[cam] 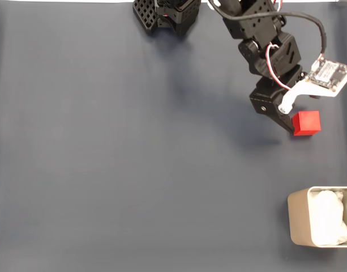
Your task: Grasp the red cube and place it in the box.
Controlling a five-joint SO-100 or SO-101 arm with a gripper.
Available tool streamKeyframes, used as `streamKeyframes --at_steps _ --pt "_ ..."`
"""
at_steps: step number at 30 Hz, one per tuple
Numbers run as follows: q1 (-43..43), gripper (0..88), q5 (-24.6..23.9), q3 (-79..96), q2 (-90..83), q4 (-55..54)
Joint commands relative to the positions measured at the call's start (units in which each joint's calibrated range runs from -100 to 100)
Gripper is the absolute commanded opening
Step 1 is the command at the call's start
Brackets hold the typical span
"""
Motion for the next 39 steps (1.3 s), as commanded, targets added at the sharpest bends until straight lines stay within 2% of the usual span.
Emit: streamKeyframes --at_steps 1,21,39 --pt "-0.3 35.1 0.5 -5.2 1.8 -1.5" --pt "-2.5 35.1 -0.3 -14.4 8.2 -0.3" --pt "-3.4 35.1 0.5 -10.7 7.5 0.7"
